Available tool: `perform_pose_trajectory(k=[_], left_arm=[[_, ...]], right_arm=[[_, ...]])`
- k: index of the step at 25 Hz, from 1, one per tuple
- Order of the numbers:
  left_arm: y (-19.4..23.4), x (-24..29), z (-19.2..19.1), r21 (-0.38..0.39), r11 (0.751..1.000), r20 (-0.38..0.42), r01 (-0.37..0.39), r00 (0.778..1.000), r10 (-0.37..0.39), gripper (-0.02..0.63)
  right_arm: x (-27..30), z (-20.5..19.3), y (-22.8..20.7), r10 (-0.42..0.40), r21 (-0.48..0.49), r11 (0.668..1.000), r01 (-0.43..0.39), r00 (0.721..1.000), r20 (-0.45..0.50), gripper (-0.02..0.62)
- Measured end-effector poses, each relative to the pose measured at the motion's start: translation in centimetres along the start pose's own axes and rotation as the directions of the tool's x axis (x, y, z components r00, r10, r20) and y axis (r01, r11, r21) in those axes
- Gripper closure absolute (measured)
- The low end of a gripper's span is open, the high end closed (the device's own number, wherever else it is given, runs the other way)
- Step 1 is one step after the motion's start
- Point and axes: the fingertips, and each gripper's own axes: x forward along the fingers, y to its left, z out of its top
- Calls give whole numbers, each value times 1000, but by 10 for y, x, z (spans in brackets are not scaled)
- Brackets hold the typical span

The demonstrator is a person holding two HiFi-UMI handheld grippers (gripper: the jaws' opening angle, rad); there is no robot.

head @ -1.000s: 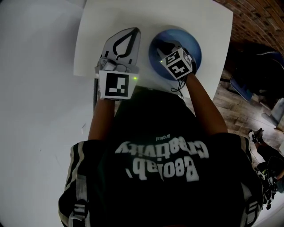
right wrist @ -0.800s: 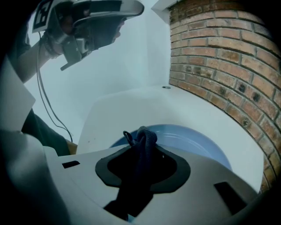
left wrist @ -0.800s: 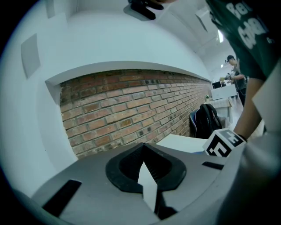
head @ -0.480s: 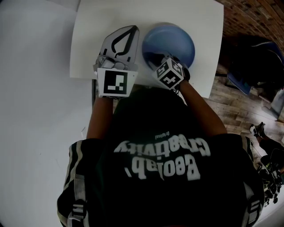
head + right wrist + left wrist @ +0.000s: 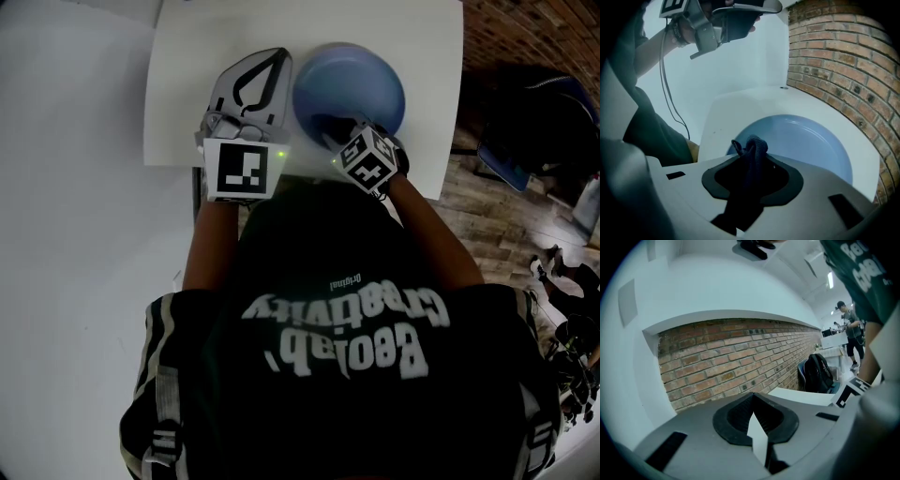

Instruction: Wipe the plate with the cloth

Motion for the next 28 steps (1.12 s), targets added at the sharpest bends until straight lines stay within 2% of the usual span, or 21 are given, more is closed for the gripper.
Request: perform_pose_trajectory(k=[14,28], left_arm=[[-9,6,3,7,1000,3,23,1000,-23,603],[0,6,-2,8,1000,-10,10,1000,-10,603]], right_arm=[[-23,-33,-28,-53,41,998,54,998,-38,491],[-33,-41,-107,-167,92,980,174,982,-88,491]])
